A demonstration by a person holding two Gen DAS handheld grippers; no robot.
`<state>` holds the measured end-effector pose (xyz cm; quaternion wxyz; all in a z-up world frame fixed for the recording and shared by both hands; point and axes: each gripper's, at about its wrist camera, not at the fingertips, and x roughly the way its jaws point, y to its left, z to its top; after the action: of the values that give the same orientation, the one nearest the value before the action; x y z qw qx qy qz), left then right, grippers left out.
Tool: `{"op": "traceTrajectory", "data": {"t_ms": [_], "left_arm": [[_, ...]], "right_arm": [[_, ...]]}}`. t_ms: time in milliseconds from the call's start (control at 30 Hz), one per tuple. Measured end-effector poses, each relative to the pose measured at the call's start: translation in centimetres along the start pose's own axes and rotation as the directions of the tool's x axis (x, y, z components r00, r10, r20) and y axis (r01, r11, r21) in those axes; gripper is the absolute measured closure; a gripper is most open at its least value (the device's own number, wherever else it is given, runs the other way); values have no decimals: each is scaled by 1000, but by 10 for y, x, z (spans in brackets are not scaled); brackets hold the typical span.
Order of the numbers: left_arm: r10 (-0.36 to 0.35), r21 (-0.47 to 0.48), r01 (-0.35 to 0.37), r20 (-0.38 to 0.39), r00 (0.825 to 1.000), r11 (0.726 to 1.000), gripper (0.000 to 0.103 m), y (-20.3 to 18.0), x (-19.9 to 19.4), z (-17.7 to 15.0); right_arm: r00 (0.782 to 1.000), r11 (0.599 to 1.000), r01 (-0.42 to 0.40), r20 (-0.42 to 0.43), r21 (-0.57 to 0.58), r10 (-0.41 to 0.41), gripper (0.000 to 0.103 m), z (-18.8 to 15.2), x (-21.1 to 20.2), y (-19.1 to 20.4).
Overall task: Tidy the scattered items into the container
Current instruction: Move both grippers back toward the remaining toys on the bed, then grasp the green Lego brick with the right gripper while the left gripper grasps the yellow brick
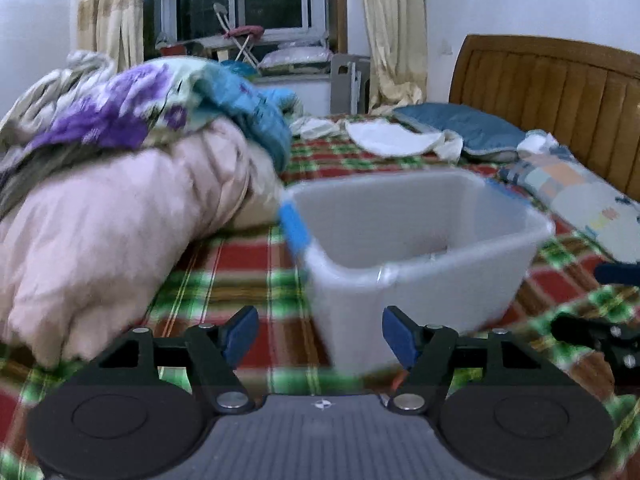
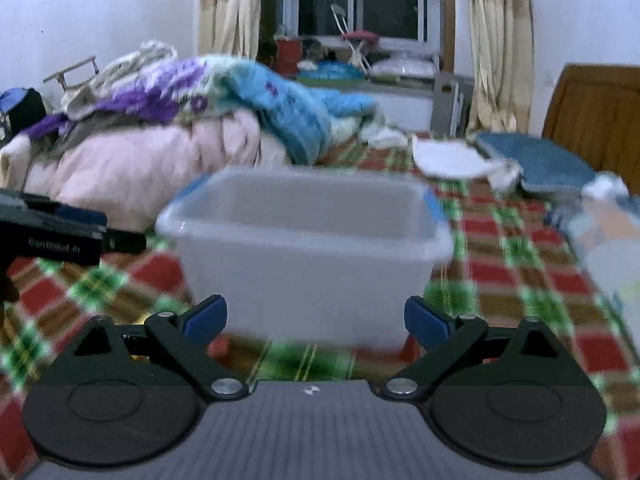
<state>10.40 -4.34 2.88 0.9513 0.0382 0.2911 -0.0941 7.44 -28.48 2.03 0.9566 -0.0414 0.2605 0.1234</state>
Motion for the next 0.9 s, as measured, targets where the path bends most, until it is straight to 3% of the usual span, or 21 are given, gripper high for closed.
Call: {"op": "traceTrajectory", "data": {"t_ms": [167, 333, 500, 600, 900], "left_arm": [[8, 27, -6, -45, 999, 1000, 31, 2, 1, -42], [15, 38, -12, -93, 996, 999, 31, -1, 13, -67], [20, 55, -13, -120, 993, 998, 31, -4, 28, -79], [4, 32, 1, -138, 990, 999, 41, -2, 37, -83], [17, 20, -14, -150, 989, 1000, 47, -2, 53, -86]], "right_arm": [[998, 1000, 16, -62, -13, -17, 5, -46, -3, 29], [995, 1000, 9, -95, -8, -10, 13, -64, 4, 48], [994, 1000, 16, -109, -11, -17, 20, -74, 11, 58], [993, 1000, 18, -118, 11, -17, 24, -78, 16, 56], [988, 998, 11, -152, 64, -2, 36, -89, 27, 53]]}}
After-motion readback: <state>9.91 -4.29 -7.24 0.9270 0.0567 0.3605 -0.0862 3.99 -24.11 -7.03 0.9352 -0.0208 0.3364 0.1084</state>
